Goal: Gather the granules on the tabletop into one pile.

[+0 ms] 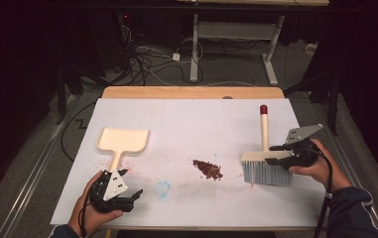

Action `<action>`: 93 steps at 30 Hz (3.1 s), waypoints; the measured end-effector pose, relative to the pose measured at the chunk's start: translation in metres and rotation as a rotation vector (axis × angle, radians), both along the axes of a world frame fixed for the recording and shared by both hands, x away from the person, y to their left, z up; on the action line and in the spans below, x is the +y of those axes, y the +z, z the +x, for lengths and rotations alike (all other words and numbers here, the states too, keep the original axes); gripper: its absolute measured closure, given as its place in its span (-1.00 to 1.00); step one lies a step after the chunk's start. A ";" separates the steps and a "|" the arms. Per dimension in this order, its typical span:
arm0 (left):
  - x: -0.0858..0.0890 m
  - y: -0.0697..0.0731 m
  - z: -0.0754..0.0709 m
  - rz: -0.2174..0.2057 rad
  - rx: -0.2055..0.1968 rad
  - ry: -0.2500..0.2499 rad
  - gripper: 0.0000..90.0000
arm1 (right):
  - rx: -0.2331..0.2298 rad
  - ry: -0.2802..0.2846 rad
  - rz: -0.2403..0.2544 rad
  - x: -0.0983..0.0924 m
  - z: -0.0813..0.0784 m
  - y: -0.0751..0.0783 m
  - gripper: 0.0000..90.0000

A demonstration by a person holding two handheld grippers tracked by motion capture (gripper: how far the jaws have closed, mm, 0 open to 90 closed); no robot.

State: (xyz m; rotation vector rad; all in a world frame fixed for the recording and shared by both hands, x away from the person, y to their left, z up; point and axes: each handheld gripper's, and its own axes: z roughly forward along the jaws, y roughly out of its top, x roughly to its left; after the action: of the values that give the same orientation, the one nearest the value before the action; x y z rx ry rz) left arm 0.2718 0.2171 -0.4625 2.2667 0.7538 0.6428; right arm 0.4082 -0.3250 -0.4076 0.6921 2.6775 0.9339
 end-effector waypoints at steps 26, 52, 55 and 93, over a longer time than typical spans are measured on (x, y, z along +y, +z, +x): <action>-0.002 -0.001 0.001 0.007 0.003 -0.007 -0.56 | -0.044 -0.526 -0.089 0.004 0.040 -0.044 0.35; -0.001 -0.001 -0.001 0.012 0.002 -0.004 -0.56 | -0.027 -0.610 -0.050 -0.015 0.035 -0.049 0.20; -0.001 -0.001 -0.001 0.013 0.002 -0.004 -0.56 | -0.051 -0.604 -0.023 -0.017 0.034 -0.046 0.18; -0.003 0.002 0.010 -0.009 -0.015 0.006 -0.56 | -0.408 -0.361 0.267 0.036 -0.078 -0.004 -0.47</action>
State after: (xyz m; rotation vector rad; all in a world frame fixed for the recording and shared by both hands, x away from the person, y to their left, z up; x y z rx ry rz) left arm 0.2820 0.2141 -0.4603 2.2495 0.7556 0.6571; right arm 0.3298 -0.2893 -0.4112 0.8898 2.0131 1.1886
